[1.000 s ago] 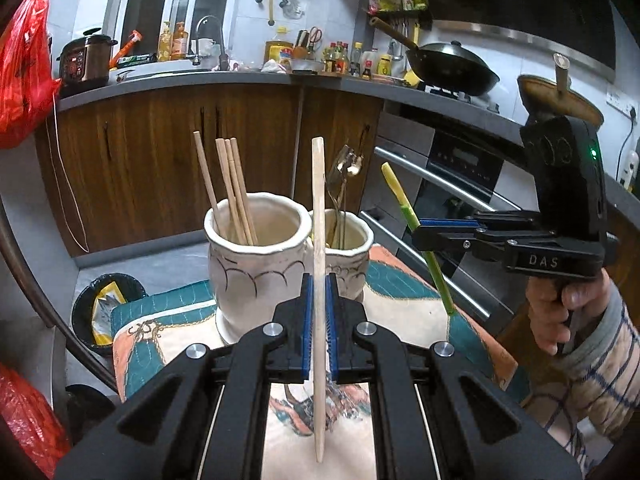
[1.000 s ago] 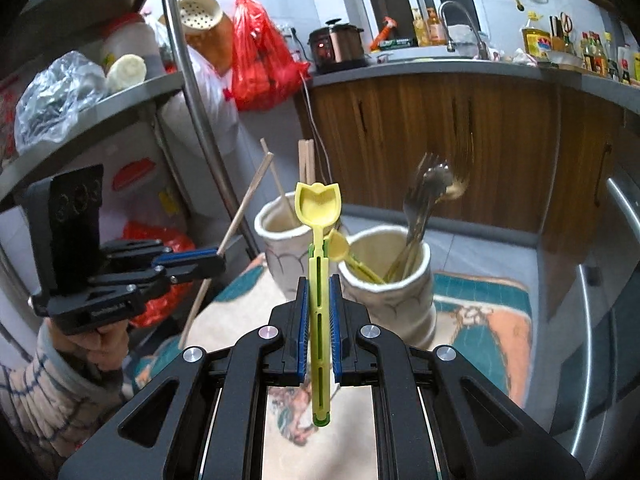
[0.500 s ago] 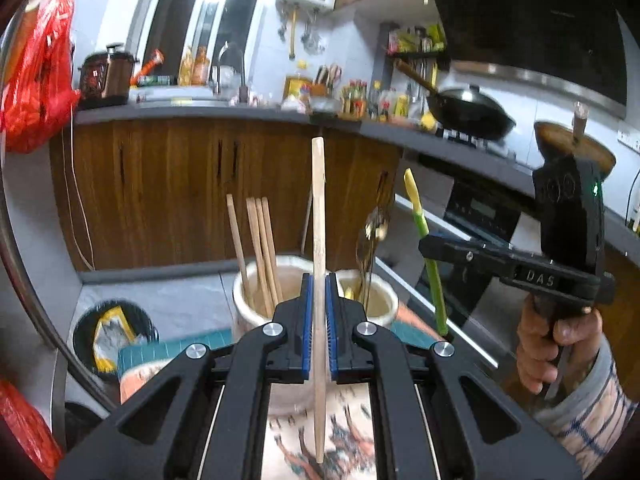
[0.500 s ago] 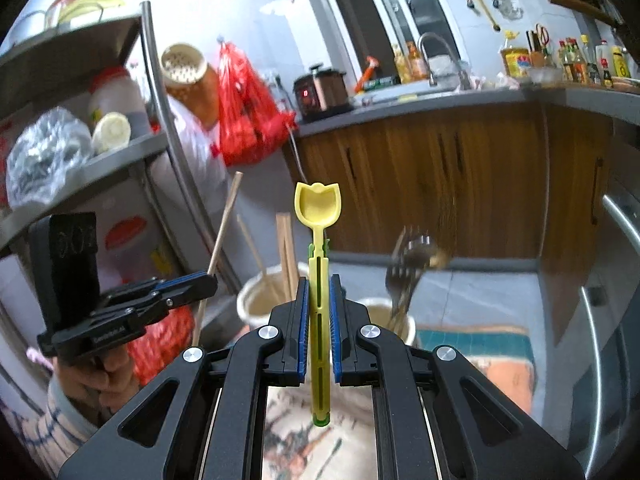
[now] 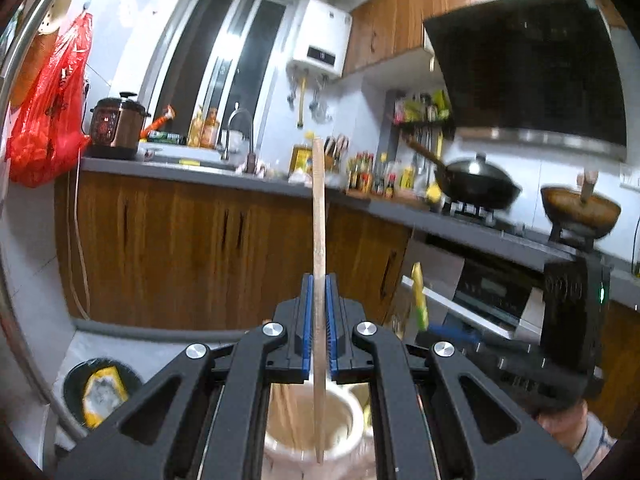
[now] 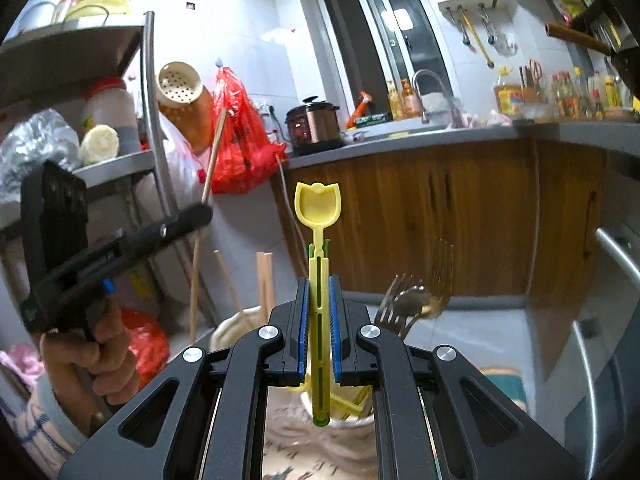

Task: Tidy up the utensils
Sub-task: 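Lift the chopstick above the tall holder while the right tool lifts the yellow spoon, then drop the chopstick into the tall holder while the right tool drops the spoon into the short one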

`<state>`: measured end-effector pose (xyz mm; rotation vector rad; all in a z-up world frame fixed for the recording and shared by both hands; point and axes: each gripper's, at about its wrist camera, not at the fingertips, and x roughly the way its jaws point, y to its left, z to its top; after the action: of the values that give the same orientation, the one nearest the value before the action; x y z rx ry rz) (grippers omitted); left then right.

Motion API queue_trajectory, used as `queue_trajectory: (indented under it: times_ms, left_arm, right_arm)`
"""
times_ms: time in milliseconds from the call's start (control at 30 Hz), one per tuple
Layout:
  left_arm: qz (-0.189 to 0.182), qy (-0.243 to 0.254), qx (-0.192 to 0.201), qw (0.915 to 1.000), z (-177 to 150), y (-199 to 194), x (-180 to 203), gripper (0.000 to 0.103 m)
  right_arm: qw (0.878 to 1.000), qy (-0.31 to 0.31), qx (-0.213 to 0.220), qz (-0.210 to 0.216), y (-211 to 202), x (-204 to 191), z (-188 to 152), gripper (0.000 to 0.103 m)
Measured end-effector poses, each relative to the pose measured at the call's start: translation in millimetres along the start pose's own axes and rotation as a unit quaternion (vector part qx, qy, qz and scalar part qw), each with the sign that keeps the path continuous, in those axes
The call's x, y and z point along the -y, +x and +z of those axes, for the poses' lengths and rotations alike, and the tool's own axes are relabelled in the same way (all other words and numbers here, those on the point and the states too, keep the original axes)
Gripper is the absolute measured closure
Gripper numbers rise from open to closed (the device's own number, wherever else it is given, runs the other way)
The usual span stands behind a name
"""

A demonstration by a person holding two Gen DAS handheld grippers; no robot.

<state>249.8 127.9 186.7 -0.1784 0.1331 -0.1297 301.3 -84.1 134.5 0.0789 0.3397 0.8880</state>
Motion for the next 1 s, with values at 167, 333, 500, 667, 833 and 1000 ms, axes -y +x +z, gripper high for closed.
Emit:
queue_trajectory:
  times_ms: [167,333,500,667,833,1000]
  left_arm:
    - [0.013,0.005,0.026,0.9996,-6,19,2,0.097]
    - [0.026,0.013,0.028,0.9992,-28,26,6,0.097]
    - [0.054,0.027,0.036,0.9975,-52,23,10,0.097]
    - [0.063,0.038,0.029,0.9969,-66,14,13,0.097]
    - [0.071,0.043,0.002,0.9966,-83,8,12,0.097]
    - [0.076,0.051,-0.02,0.9956,-92,11,13,0.097]
  right_arm:
    - [1.0,0.004,0.01,-0.004,11,7,-6,0.093]
    - [1.0,0.011,0.017,-0.008,16,14,-16,0.093]
    - [1.0,-0.003,0.022,-0.021,21,14,-28,0.093]
    - [0.999,-0.025,0.01,-0.035,24,8,-39,0.093]
    - [0.999,-0.026,-0.01,-0.04,24,9,-53,0.093]
    - [0.998,-0.022,-0.036,-0.053,22,13,-62,0.093]
